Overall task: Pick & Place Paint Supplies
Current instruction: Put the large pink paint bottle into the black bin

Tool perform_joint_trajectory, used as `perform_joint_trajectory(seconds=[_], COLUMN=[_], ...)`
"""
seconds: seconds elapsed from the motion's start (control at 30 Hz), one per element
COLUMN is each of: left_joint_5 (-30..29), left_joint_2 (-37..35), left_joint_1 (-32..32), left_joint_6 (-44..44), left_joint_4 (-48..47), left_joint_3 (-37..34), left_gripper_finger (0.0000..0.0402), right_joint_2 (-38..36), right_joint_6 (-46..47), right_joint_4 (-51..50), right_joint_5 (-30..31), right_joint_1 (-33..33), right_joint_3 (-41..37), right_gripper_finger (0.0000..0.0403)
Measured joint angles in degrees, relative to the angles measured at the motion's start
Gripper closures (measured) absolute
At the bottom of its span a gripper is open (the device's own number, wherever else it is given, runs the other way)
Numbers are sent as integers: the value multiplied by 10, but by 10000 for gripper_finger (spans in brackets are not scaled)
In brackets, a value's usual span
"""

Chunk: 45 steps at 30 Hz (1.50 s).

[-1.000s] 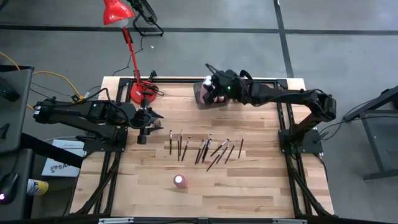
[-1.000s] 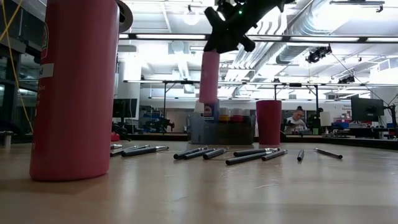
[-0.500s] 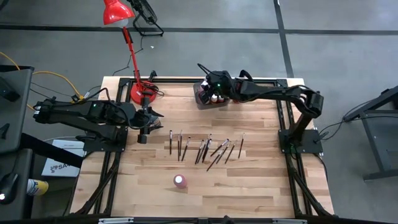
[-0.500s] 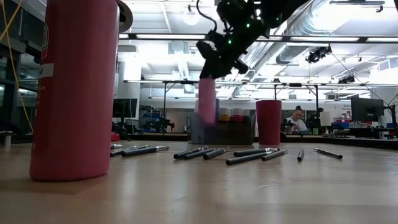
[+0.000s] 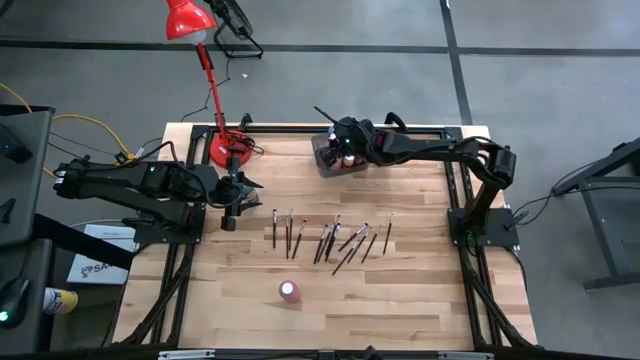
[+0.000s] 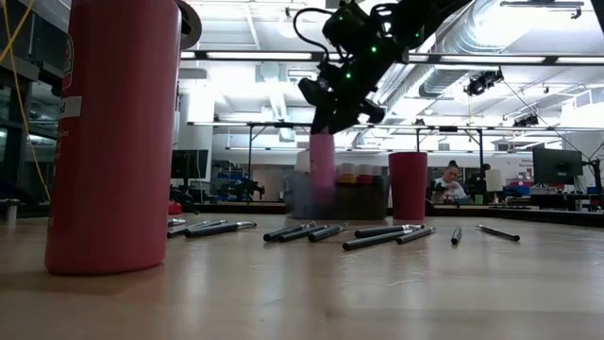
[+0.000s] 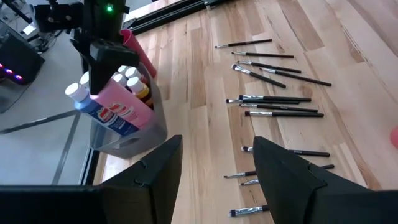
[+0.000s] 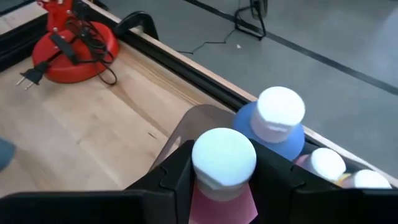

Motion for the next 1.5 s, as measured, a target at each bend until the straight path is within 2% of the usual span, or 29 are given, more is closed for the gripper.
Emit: perform_joint_trajectory(seconds=[0.27, 0.93, 1.23, 1.5], left_joint_5=[0, -1, -2, -2], left_joint_2=[0, 0, 0, 0], left_joint_1=[0, 0, 0, 0], left_joint_6=[1, 2, 2, 2], left_joint_4=[0, 0, 0, 0], left_joint_3=[0, 0, 0, 0], left_gripper_finger=[211, 211, 211, 211], right_joint_2=[0, -2, -2, -2], right_joint_6=[29, 22, -1, -2], right_joint_4=[-27, -62, -65, -67], right_joint_5=[-4, -19, -46, -49], right_joint_1=[2, 2, 2, 2], right_joint_3=[0, 0, 1, 1], right_gripper_finger=[285, 266, 272, 240])
